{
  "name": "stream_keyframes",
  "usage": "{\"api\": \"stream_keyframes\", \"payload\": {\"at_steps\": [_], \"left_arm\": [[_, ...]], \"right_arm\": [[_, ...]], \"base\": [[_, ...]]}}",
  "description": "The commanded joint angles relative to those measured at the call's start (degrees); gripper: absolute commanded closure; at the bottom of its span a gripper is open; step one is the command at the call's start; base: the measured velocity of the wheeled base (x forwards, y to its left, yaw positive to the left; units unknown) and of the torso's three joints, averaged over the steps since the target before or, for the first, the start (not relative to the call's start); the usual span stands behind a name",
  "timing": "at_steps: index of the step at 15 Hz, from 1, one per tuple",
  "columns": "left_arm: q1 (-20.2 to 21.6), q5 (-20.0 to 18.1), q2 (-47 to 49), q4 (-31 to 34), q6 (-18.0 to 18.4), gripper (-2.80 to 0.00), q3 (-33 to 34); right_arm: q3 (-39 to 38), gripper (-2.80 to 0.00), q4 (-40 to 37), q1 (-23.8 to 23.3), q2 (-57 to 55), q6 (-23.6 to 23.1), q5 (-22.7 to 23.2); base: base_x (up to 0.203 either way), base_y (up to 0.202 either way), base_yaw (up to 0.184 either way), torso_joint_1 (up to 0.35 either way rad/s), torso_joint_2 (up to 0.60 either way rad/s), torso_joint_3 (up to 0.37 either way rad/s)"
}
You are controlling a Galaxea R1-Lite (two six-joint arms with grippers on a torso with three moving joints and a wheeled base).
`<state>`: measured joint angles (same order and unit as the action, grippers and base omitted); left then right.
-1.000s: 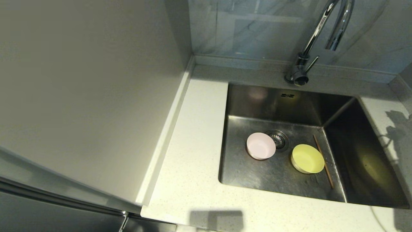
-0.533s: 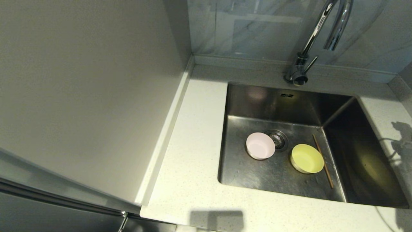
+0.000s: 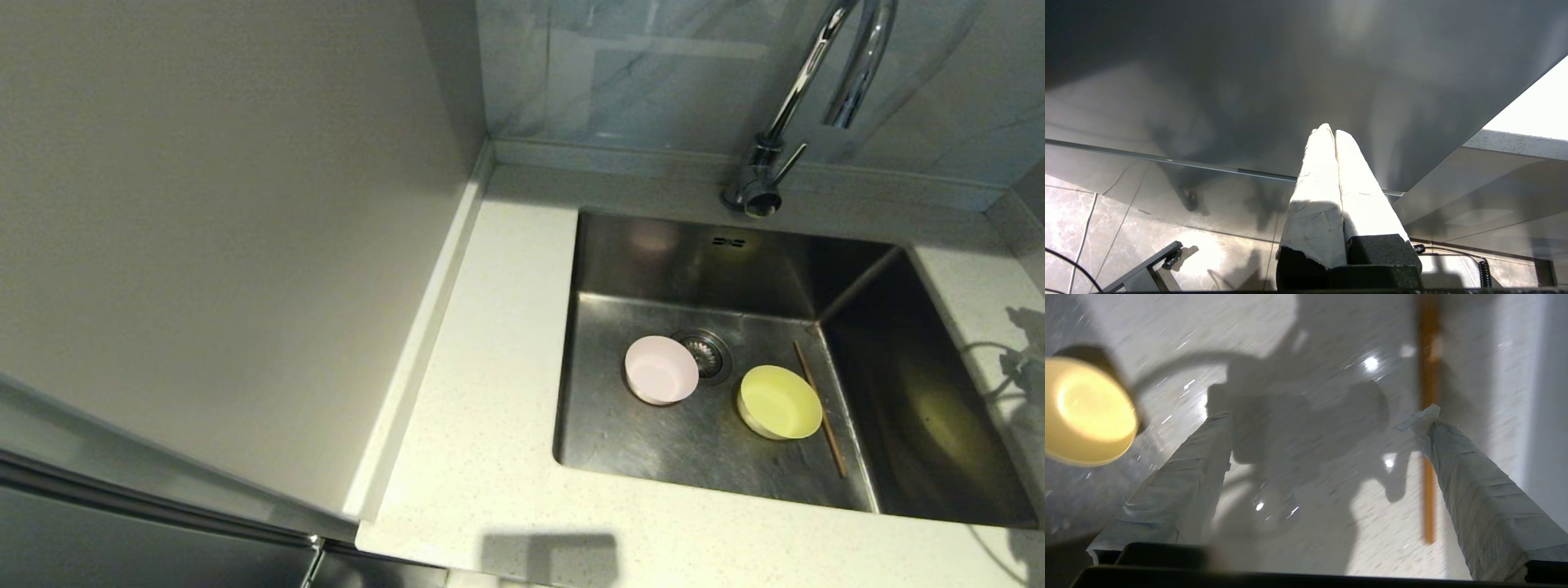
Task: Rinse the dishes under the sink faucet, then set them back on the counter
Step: Turn on the faucet
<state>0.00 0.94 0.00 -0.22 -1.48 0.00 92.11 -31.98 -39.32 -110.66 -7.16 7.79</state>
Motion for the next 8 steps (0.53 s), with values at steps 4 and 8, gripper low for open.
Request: {"api": "stream_keyframes", "payload": {"at_steps": [4, 8], "left_arm": [[0.0, 0.0, -0.2, 0.0, 0.0, 0.0, 0.0], [0.0, 0.0, -0.2, 0.0, 0.0, 0.0, 0.0]], "right_arm": [[4.8, -2.8, -0.1, -3.6, -6.0, -0.1, 0.3], [5.8, -2.8, -0.1, -4.7, -9.0, -0.3, 2.4]], "base": [[0.0, 0.0, 0.0, 0.0, 0.0, 0.0], [0.0, 0.0, 0.0, 0.0, 0.0, 0.0]]}}
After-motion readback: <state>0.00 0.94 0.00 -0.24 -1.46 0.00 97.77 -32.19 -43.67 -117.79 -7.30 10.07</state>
